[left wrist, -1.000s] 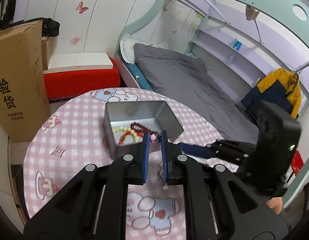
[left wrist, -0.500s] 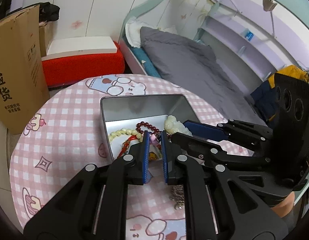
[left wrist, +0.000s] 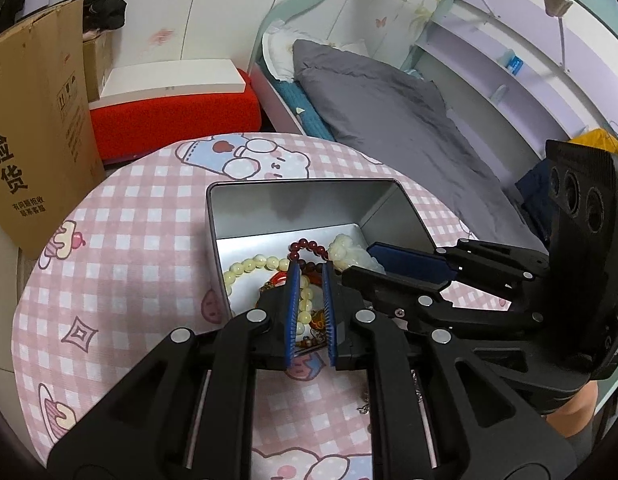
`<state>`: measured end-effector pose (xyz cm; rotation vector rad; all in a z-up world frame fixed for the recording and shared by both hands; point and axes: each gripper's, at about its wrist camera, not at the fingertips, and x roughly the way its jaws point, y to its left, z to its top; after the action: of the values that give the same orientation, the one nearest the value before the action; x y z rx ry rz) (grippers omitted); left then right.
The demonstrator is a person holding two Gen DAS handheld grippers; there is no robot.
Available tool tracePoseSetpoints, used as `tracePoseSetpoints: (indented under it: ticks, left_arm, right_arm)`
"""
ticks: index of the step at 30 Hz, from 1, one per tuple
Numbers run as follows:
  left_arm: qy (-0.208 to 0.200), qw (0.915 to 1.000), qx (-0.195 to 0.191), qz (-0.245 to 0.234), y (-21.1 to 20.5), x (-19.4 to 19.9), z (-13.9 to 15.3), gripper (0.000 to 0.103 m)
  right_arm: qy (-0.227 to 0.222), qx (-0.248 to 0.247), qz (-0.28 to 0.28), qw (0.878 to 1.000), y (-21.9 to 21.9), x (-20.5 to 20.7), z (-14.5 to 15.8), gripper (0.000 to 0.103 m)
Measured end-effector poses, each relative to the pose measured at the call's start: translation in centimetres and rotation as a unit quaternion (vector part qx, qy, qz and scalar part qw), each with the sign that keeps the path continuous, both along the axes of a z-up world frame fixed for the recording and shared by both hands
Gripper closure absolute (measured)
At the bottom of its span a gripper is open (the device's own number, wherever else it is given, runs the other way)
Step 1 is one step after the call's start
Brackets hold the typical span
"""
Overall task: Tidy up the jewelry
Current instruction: 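Lower the charm and pendant into the tin and open both grippers, then move the right gripper to the silver chain necklace and grasp it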
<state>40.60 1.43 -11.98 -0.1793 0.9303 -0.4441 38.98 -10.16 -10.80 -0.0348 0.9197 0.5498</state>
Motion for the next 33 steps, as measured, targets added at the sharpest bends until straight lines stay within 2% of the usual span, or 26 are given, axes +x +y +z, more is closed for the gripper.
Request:
tracePoseSetpoints:
  ticks: [9,18,26,28,29,30,33]
  left_arm:
    - [0.008,1.0,0.0,-0.003,-0.1,-0.2,0.0,0.091]
    - [-0.013,0.9998,-0.006,-0.013,-0.1,-3.0,1.9,0.091]
    - [-0.03,0.9992,-0.009,-0.025,-0.3,-6.6,2.9,0.091]
    - [-0.032,0.9991,-0.004,-0.027,-0.4,-7.7,2.5,0.083]
    - [-0.033,0.999,-0.001,-0.03,-0.6,-8.3,2.3,0.063]
    - [-0.036,0.9989,0.002,-0.03,-0.8,-8.7,2.1,0.038]
    - [-0.051,0.9981,0.007,-0.033,-1.4,-10.4,1.5,0.036]
  right_arm:
    - [0.019,0.003,-0.007,1.0,-0.3,0.4,0.4,0.077]
    - [-0.02,0.029,-0.026,0.999,-1.8,-2.4,3.3,0.076]
    - [-0.036,0.042,-0.043,0.998,-3.5,-5.7,4.4,0.072]
    - [-0.036,0.035,-0.048,0.998,-3.9,-6.8,4.0,0.069]
    - [-0.034,0.036,-0.051,0.997,-4.3,-7.6,3.6,0.069]
    - [-0.033,0.035,-0.054,0.997,-4.5,-8.2,3.2,0.068]
    - [-0.035,0.02,-0.063,0.997,-5.2,-10.1,1.9,0.068]
